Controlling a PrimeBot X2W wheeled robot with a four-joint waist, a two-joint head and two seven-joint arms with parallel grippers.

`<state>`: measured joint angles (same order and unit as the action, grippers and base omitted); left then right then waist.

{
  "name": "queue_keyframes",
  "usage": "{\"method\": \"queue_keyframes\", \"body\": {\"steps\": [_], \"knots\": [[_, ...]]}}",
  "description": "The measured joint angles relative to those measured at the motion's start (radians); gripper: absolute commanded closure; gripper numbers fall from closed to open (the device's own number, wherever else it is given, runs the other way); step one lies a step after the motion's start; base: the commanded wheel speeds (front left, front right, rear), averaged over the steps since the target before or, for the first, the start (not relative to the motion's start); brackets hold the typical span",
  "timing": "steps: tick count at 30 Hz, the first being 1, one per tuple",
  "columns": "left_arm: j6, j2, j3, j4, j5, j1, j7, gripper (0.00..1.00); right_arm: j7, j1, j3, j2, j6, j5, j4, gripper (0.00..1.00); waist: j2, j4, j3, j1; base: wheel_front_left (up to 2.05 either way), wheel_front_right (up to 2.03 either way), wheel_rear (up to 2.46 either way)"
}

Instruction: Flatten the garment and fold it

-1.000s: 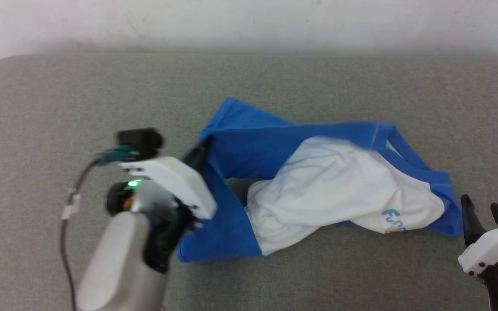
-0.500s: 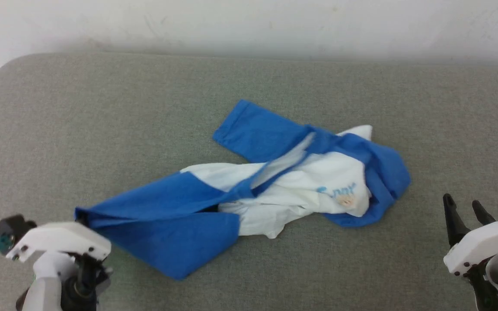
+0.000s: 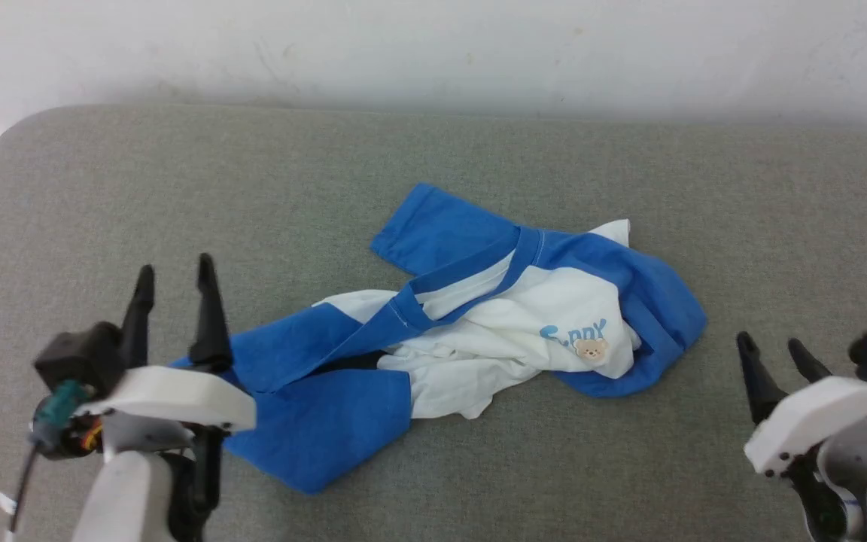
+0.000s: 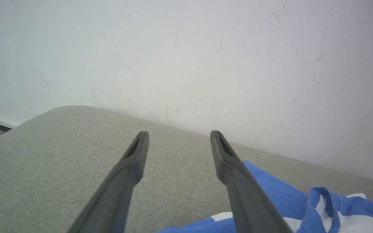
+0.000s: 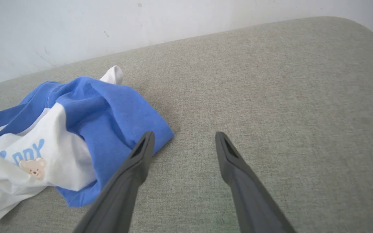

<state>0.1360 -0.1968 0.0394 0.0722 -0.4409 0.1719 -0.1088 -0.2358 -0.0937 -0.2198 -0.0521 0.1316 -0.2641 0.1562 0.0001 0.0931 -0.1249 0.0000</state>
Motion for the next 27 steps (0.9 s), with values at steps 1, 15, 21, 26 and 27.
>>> {"method": "queue_keyframes", "body": {"steps": [1,15,21,26,27], "knots": [[-0.005,0.003,0.018,-0.001,0.019,0.0,-0.029,0.0,-0.013,-0.004,0.012,0.0,0.0,0.002,-0.007,0.0,0.0,-0.001,-0.001,0.0,0.0,0.0,0.0],[-0.028,0.04,0.102,0.051,0.08,-0.003,-0.113,0.0,-0.315,-0.332,0.293,-0.161,0.0,0.087,0.122,0.0,0.0,0.009,-0.078,0.0001,0.0,0.0,0.0],[-0.039,0.053,0.113,0.072,0.072,0.026,-0.122,0.0,-0.363,-0.401,0.393,-0.203,0.0,0.073,0.228,0.0,-0.0001,0.044,-0.114,0.0002,0.0,0.0,0.0],[-0.04,0.059,0.116,0.082,0.071,0.038,-0.129,0.0,-0.369,-0.417,0.433,-0.215,0.0,0.03,0.268,0.65,-0.0001,0.066,-0.133,0.0002,0.0,0.0,0.0],[-0.04,0.059,0.116,0.083,0.071,0.039,-0.13,0.0,-0.361,-0.419,0.439,-0.219,0.0,0.025,0.267,0.94,-0.0001,0.068,-0.135,0.0002,0.0,0.0,0.0]]}}
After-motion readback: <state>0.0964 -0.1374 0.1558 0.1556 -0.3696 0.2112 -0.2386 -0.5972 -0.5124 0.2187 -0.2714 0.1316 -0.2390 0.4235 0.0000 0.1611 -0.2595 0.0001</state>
